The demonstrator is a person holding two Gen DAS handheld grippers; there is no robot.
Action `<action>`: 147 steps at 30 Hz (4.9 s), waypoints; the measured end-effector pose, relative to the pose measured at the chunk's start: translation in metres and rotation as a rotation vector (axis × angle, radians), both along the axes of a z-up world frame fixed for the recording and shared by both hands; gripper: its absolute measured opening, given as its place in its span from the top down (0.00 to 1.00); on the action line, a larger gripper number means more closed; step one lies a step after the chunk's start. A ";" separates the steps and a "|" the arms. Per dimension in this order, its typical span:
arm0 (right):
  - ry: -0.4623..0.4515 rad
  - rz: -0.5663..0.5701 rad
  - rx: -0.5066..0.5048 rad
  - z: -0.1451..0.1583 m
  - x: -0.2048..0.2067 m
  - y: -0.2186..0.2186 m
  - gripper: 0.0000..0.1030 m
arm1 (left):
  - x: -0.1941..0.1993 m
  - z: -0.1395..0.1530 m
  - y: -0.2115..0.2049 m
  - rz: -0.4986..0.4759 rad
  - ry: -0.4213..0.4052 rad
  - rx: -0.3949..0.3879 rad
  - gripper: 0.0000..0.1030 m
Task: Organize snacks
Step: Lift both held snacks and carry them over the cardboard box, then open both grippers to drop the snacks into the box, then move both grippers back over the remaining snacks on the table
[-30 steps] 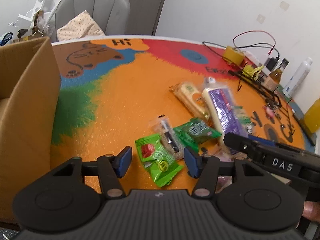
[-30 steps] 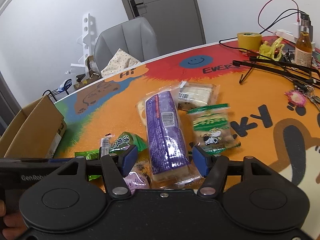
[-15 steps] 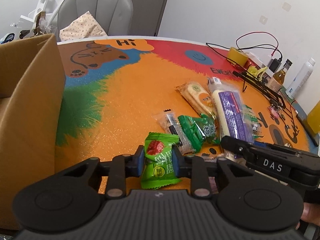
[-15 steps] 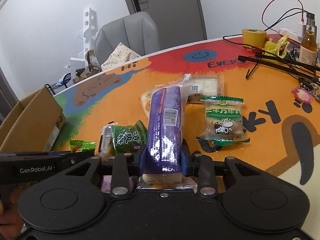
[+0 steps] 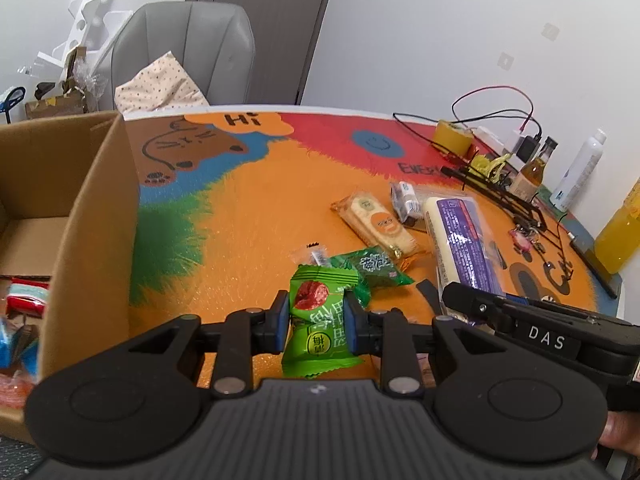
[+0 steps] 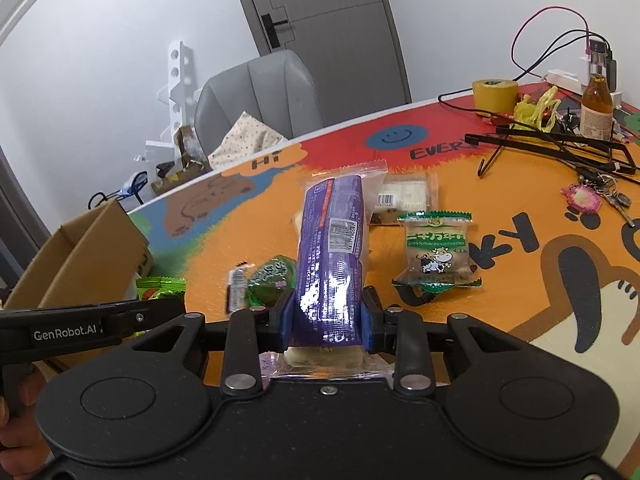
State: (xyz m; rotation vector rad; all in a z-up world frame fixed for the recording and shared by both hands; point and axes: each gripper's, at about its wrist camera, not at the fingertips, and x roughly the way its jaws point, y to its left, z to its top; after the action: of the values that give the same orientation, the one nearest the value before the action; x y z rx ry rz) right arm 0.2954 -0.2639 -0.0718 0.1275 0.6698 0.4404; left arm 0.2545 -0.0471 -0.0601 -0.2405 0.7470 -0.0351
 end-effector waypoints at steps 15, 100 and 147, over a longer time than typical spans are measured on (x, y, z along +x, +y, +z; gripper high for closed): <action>-0.065 0.050 0.028 0.027 -0.025 0.025 0.71 | -0.031 0.032 0.017 0.032 -0.097 0.014 0.75; -0.074 0.113 0.050 0.050 -0.041 0.083 0.00 | -0.081 0.075 0.101 0.254 -0.166 0.069 0.12; -0.002 -0.117 0.018 0.003 -0.014 -0.072 0.20 | -0.016 0.002 -0.049 0.014 -0.022 -0.044 0.26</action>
State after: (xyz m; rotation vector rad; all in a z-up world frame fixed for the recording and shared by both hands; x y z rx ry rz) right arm 0.2811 -0.3357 -0.0693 0.1819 0.6532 0.3342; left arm 0.2388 -0.0960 -0.0580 -0.2867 0.7234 -0.0409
